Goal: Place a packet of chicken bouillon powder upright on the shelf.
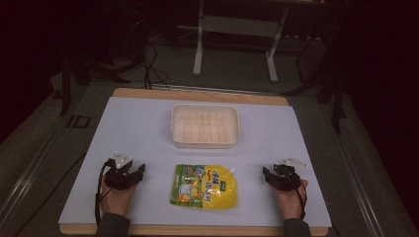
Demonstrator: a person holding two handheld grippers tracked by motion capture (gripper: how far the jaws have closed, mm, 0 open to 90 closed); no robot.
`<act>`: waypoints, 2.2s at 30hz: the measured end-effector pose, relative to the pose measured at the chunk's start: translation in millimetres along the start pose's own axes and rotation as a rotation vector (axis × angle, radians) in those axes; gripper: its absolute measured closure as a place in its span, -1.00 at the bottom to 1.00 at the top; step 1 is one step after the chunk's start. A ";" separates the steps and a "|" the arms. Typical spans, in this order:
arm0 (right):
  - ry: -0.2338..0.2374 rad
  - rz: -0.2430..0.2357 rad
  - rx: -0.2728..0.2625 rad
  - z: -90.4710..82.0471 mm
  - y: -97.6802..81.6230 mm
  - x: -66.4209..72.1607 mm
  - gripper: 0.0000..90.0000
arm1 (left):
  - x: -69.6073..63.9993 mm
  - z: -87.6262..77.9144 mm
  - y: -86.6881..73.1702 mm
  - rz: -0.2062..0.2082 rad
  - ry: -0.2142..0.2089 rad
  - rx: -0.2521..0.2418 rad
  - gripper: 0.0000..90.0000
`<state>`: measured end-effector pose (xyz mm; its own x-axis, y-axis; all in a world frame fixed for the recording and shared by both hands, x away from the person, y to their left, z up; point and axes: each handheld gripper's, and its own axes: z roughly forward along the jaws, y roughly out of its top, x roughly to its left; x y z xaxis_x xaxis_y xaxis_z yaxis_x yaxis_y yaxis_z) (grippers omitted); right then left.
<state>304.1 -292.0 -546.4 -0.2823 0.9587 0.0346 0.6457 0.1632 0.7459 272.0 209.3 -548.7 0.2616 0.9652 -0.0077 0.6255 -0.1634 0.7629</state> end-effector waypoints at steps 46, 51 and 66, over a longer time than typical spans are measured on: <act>0.493 -0.046 0.104 -41.1 -24.6 77.4 -0.19 | -28.7 -17.5 1.7 0.142 -0.201 -0.060 0.37; 0.521 -0.051 0.126 -39.7 -27.5 85.0 -0.26 | -32.1 -16.8 1.8 0.156 -0.205 -0.059 0.38; 0.566 -0.037 0.172 -32.7 -30.8 93.6 -0.33 | -37.5 -15.2 1.9 0.181 -0.217 -0.054 0.37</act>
<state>234.6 -214.9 -544.5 -0.6106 0.6858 0.3960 0.7211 0.2747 0.6361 252.2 175.9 -537.2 0.5203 0.8540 -0.0024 0.5161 -0.3122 0.7976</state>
